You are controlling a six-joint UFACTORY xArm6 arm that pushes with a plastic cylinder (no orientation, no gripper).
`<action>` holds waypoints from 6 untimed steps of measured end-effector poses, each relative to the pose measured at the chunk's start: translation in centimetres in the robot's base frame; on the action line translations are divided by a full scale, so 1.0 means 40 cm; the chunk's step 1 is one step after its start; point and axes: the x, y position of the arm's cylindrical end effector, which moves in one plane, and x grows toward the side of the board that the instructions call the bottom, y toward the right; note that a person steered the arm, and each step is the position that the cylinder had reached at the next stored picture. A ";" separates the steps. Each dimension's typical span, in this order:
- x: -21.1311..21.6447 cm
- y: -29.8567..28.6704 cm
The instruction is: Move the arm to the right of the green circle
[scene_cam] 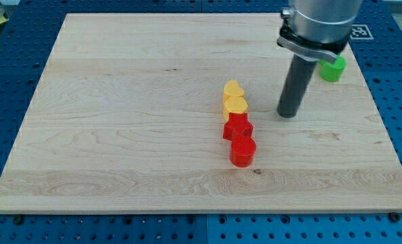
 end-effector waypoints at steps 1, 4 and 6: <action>0.016 0.009; 0.017 0.165; 0.040 0.258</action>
